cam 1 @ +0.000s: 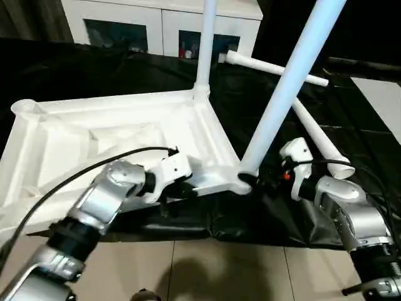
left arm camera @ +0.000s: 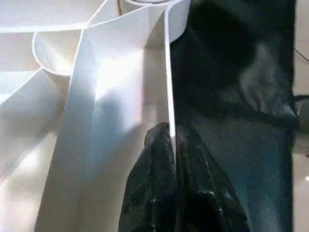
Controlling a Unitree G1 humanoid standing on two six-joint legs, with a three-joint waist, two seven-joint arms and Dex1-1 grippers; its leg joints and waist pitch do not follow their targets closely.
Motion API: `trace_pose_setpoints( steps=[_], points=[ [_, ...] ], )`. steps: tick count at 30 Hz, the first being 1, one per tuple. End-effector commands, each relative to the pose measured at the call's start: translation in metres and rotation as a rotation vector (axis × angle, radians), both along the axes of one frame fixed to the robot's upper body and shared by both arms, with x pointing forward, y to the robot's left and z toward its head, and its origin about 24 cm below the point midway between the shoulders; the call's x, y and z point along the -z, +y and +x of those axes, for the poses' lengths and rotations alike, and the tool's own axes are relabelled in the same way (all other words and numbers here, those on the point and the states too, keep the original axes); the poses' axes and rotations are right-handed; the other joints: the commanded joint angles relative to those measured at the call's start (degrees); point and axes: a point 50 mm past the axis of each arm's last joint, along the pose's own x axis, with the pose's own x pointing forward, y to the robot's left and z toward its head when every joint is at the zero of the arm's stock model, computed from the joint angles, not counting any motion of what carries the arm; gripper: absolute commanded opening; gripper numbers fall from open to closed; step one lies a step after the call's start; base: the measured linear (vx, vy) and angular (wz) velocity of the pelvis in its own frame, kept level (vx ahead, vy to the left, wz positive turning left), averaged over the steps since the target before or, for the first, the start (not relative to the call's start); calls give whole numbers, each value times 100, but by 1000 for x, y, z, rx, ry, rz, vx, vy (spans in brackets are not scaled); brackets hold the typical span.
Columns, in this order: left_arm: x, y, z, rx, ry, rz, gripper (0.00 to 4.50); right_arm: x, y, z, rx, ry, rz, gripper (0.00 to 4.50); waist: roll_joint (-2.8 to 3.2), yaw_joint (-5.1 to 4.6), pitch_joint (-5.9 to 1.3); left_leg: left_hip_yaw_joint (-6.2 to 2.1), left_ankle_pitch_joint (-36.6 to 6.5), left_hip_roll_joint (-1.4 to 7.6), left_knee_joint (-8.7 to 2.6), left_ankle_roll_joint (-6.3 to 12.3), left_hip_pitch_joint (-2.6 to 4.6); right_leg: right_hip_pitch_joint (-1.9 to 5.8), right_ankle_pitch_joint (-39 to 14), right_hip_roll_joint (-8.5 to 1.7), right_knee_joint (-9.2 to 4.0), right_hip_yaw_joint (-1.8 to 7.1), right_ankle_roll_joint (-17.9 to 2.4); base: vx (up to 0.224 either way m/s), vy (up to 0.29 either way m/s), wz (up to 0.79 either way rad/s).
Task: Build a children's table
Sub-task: Rotate leg to tighten
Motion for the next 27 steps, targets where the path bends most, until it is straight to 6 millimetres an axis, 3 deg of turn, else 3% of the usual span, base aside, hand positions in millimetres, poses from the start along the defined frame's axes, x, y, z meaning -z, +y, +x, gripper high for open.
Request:
trace_pose_setpoints(
  steps=[1, 21, 27],
  points=[
    [-7, -5, -3, 55, -30, -7, 0, -2, 1, -1, -39, -4, -31, 442, -3, 2, -386, 28, -666, 118, -298, 405, 97, 346, 194, -271, -359, 290, -1321, 0, 0, 0],
    [-4, -2, 0, 38, -44, 10, 0, 4, 10, 9, -16, -53, -9, 442, 2, -29, -404, 31, -683, 105, -265, 364, 91, 328, 257, -253, -322, 305, -1392, 0, 0, 0],
    [-3, -2, -1, 38, -45, 14, 0, 9, 16, 11, -33, -56, -17, 442, -14, -42, -388, 32, -973, 105, -272, 256, 103, 305, -191, -257, -357, 320, -1316, 0, 0, 0]
  ],
)
